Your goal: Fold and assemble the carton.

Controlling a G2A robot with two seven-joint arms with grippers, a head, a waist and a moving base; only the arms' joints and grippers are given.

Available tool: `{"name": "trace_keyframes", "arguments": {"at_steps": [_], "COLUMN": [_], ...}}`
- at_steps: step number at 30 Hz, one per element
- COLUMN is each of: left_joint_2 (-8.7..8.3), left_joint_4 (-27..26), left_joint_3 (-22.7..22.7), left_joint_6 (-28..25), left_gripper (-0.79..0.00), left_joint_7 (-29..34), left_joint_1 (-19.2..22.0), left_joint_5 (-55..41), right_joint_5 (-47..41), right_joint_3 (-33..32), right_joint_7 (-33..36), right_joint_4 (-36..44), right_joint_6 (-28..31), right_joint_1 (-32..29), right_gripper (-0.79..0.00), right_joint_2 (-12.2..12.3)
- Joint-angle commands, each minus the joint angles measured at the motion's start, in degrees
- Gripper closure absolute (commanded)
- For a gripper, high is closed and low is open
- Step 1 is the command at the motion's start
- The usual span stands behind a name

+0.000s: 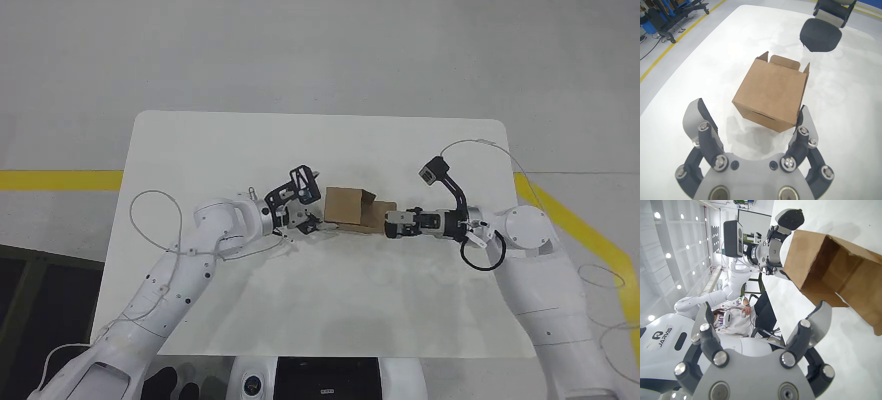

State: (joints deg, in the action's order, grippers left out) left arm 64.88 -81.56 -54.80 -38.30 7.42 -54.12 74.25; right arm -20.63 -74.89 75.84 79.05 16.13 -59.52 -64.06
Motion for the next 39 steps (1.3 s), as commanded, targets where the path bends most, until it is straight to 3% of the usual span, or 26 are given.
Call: {"name": "trace_keyframes", "arguments": {"at_steps": [1,12,16,27,35,39], "left_joint_2": [0.00,-0.09,-0.34,0.69,2.27,3.06], "left_joint_4": [-0.05,-0.95,-0.24,11.92,17.17,19.06], "left_joint_3": [0.03,-0.01,0.04,2.62,6.37,7.78], "left_joint_6": [-0.01,0.05,-3.10,-8.43,-13.54,-14.89], "left_gripper": [-0.785,-0.785,-0.785,-0.785,-0.785,-0.785], "left_joint_7": [0.07,0.17,-3.16,-17.63,-20.38,-20.90], "left_joint_1": [0.00,-0.37,-0.02,6.87,11.50,13.03], "left_joint_5": [0.04,1.29,4.59,9.84,9.51,8.60], "right_joint_5": [0.04,0.04,0.37,-1.49,-3.40,-4.39], "right_joint_3": [-0.02,-0.02,0.61,0.68,2.79,4.20], "right_joint_7": [-0.02,-0.02,-1.07,1.04,3.53,1.47], "right_joint_4": [-0.01,-0.01,1.61,2.87,0.65,0.03], "right_joint_6": [-0.01,-0.01,-1.13,-3.14,-7.58,-6.87], "right_joint_1": [-0.01,-0.01,-0.92,-2.22,-1.27,-1.69], "right_gripper": [-0.785,-0.785,-0.785,-0.785,-0.785,-0.785], "right_joint_2": [0.01,0.01,0.05,0.74,0.85,0.59]}}
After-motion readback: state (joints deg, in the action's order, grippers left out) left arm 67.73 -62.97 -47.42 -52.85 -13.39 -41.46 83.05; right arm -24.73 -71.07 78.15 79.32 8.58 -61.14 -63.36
